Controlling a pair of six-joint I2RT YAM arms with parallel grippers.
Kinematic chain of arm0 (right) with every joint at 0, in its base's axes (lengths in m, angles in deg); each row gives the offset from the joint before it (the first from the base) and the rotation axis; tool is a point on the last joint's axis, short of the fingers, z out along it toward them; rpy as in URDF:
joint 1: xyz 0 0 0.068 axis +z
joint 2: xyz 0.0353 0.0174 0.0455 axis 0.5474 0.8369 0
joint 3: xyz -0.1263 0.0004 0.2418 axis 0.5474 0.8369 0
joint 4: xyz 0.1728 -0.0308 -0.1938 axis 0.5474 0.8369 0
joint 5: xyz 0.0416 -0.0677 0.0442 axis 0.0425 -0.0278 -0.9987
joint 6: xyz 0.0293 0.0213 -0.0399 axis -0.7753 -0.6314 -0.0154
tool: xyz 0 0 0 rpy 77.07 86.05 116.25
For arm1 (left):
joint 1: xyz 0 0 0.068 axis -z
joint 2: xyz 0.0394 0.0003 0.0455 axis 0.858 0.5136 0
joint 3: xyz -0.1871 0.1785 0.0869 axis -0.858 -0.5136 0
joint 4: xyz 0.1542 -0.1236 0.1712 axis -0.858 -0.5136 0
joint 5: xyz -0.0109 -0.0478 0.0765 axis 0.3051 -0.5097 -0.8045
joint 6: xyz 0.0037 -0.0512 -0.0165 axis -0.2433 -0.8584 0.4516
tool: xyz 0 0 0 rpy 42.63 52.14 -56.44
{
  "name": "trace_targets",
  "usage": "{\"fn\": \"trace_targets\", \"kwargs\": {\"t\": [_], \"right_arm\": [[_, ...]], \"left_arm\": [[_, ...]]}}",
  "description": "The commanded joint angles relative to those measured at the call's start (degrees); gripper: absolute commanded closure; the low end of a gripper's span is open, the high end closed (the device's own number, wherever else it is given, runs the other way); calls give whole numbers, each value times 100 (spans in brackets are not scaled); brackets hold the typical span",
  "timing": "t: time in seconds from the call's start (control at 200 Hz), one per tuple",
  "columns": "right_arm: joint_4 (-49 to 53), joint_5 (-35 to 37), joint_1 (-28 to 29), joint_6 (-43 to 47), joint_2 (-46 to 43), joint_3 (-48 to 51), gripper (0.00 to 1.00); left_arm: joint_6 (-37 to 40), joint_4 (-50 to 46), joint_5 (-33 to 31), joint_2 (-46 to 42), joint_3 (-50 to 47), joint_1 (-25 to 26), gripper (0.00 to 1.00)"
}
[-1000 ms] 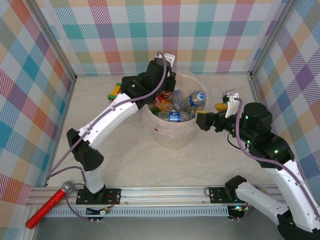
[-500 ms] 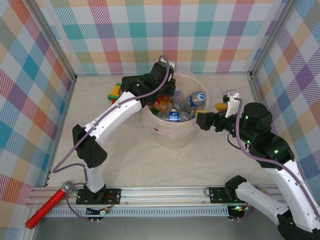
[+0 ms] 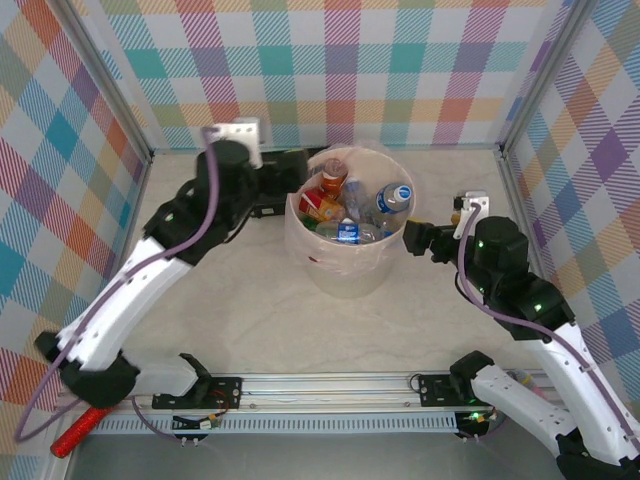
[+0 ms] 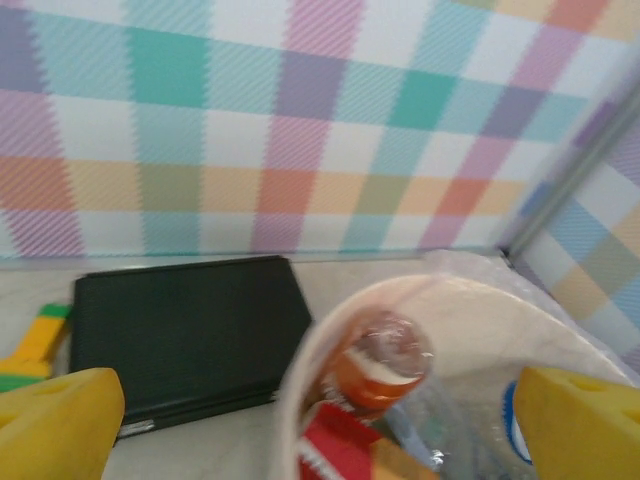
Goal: Put the plastic bottles in the bin
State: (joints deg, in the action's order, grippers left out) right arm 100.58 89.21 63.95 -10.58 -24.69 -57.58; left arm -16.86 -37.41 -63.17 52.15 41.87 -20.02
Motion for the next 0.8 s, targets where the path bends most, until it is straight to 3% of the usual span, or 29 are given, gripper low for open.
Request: {"fn": "trace_targets", "kwargs": {"t": [0.0, 0.185, 0.365, 0.585, 0.795], "right_arm": [[-428, 886, 9, -149, -205, 283, 1], [-890, 1722, -81, -119, -535, 1021, 1], [-1323, 2003, -487, 171, -426, 1741, 1], [-2583, 1883, -1253, 380, 221, 2570, 1], [-4762, 1750, -1559, 1415, 1821, 3115, 1]], "left_arm": [[-637, -87, -479, -568, -914, -488, 0], [-947, -216, -830, -1435, -2392, -1330, 0], [-898, 38, -1184, -1559, -3386, -1930, 0], [-896, 246, -964, -618, -3685, -2923, 0], [-551, 1459, -1214, 502, -4013, -3246, 0]]}}
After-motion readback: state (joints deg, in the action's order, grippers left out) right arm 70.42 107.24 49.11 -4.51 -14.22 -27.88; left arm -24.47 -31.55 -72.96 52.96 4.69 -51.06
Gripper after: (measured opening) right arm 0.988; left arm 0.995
